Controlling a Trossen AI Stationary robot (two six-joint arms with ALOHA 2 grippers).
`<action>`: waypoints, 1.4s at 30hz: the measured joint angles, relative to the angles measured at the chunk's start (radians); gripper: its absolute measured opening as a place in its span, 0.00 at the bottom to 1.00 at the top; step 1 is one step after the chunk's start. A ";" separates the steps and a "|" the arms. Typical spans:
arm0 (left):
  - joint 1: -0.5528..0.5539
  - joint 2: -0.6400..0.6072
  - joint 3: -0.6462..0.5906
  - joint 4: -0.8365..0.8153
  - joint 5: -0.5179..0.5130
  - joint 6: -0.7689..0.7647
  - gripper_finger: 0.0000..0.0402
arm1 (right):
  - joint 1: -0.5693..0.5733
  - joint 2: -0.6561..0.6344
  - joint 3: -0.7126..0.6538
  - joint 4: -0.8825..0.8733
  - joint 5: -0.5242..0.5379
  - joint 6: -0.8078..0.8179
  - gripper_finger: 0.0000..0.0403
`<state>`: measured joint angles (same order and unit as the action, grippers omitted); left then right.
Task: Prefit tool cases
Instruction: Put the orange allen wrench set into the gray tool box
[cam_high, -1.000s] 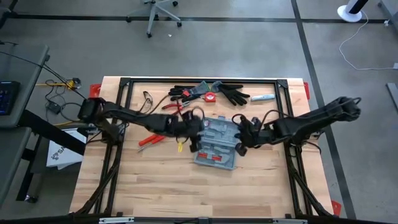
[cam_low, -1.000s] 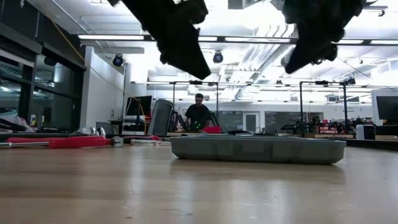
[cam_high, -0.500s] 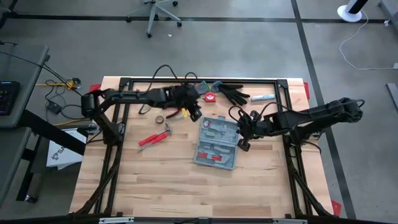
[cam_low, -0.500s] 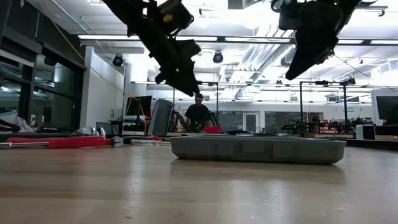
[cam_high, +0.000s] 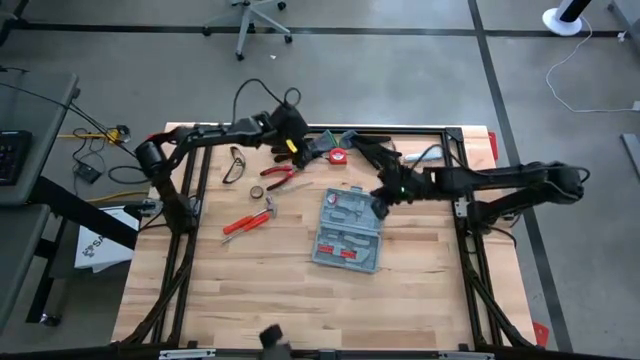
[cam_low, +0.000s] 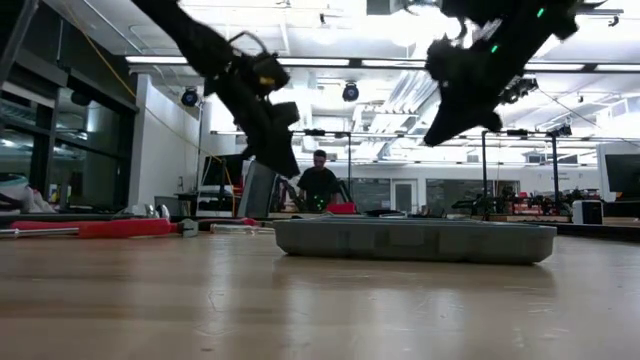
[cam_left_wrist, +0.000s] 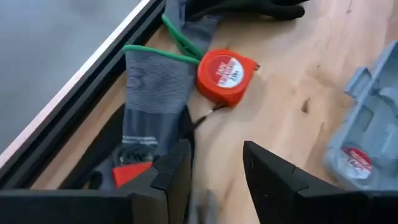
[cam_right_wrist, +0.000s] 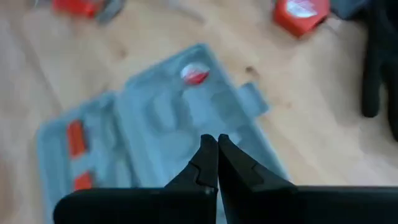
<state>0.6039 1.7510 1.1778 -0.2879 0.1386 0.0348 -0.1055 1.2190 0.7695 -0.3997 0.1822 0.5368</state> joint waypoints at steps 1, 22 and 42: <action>0.028 0.010 0.000 0.009 0.032 0.017 0.34 | -0.035 0.001 -0.016 0.035 -0.015 0.014 0.00; 0.280 0.186 0.000 0.013 0.327 0.101 0.38 | -0.325 0.025 -0.066 0.083 -0.048 0.092 0.00; 0.217 0.190 -0.023 0.000 0.152 0.145 0.45 | -0.387 0.028 -0.066 0.085 -0.052 0.057 0.00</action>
<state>0.8207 1.9412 1.1546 -0.2875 0.2907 0.1800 -0.4929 1.2472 0.7036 -0.3149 0.1303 0.5941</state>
